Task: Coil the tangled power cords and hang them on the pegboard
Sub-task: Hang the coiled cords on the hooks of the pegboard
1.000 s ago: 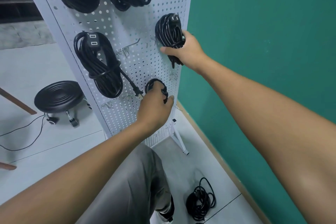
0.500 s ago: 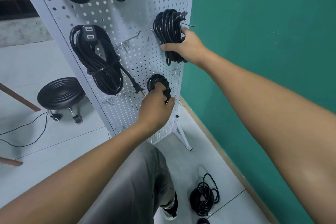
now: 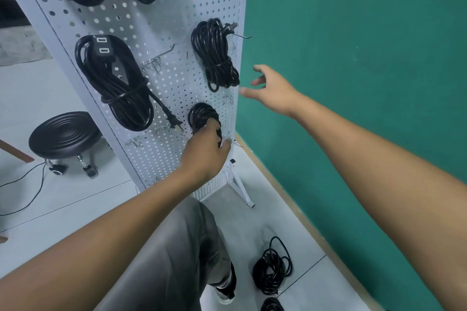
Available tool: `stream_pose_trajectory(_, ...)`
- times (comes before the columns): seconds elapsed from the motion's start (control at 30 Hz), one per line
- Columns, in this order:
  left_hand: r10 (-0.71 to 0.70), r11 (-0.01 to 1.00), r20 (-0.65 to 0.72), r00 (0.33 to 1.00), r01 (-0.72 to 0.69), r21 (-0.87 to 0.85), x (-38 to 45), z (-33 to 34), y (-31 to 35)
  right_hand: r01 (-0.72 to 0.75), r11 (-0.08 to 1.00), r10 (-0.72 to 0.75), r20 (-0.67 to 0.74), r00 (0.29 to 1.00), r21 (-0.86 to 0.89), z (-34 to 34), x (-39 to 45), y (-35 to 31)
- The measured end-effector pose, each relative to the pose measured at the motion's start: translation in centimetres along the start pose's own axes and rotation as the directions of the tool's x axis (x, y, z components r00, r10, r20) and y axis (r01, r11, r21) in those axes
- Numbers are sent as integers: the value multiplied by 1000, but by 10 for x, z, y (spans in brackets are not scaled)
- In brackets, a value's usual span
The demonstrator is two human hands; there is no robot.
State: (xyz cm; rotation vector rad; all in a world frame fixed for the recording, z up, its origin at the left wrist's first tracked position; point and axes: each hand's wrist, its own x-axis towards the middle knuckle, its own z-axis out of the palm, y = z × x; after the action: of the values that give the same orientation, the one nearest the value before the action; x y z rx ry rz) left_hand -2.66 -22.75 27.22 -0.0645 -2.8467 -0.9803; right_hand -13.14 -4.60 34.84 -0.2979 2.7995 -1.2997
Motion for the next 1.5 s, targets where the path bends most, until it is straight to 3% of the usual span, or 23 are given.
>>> stream_pose_trajectory(0.27,145,986,94,985,-152,65,-9,41,25,-118,989,110,-95,989,-84,-41,-77,75)
stream_pose_trajectory(0.4,151,976,245,958,-184,119,-24,81,24,-218,971,208,-103,973,-99,-37,-121,129)
stream_pose_trajectory(0.57,132,946,529,838,-266,185,-52,143,0,-389,919,389,0,921,-62,3,-164,220)
stream_pose_trajectory(0.73,54,938,684,727,-273,215,-56,184,-26,-545,837,545,147,825,-47,69,-188,305)
stream_pose_trajectory(0.97,-73,959,790,608,-175,223,-44,222,-52,-741,661,729,332,599,-114,177,-221,404)
stream_pose_trajectory(1.17,-48,956,813,580,-209,206,-38,245,-52,-789,552,823,323,467,-268,246,-223,459)
stream_pose_trajectory(1.3,-69,951,819,570,-211,227,-34,258,-57,-803,511,846,342,408,-306,268,-212,488)
stream_pose_trajectory(1.5,-119,943,804,583,-188,276,-29,264,-69,-846,497,837,367,407,-194,289,-214,522)
